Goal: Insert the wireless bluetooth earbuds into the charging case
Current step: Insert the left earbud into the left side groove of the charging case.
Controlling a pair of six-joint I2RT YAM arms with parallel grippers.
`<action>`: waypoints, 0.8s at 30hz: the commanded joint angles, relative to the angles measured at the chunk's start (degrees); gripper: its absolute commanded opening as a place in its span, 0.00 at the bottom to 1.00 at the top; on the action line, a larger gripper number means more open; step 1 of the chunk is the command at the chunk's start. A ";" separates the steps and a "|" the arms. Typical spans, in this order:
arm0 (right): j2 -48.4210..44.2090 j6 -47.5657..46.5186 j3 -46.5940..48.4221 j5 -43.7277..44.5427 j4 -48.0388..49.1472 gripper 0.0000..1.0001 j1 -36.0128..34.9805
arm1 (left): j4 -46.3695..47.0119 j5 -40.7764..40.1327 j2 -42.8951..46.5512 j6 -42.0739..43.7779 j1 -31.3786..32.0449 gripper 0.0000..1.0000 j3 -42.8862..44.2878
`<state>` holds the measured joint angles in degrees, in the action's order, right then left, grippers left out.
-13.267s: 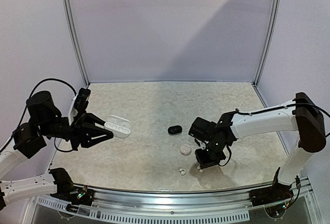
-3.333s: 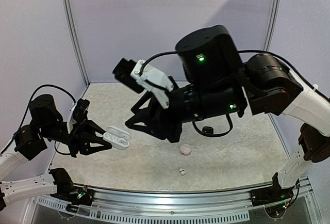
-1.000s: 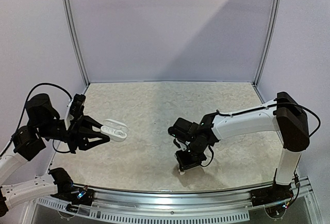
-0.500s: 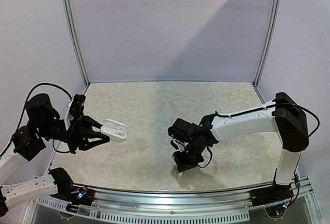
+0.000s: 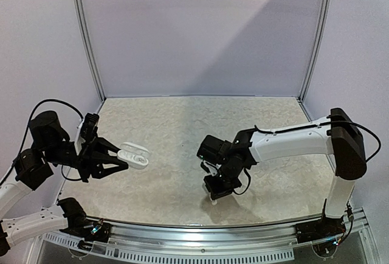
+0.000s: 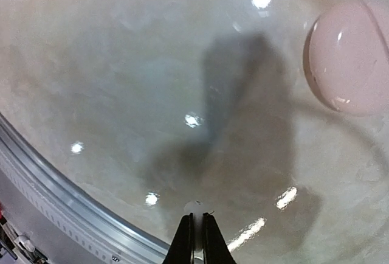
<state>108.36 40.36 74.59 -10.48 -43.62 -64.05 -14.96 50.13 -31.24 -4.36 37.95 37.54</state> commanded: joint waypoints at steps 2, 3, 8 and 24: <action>-8.54 -7.27 11.54 8.25 -7.84 0.00 -1.86 | -3.84 4.39 1.58 9.12 -0.54 0.00 0.04; -9.42 -8.16 13.61 9.61 -8.68 0.00 -2.24 | -4.51 5.15 1.94 11.00 -0.40 0.00 -0.07; -12.45 -15.37 25.63 16.28 -10.79 0.00 -5.94 | -7.65 7.38 2.51 17.63 0.42 0.00 0.02; 1.25 -39.01 59.89 15.46 -6.12 0.00 -20.78 | -11.67 3.43 -0.32 24.77 6.05 0.00 2.45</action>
<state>106.98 8.08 133.67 6.76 -52.25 -83.48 -25.87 54.78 -30.89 19.51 42.83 38.59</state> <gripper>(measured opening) 0.049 0.213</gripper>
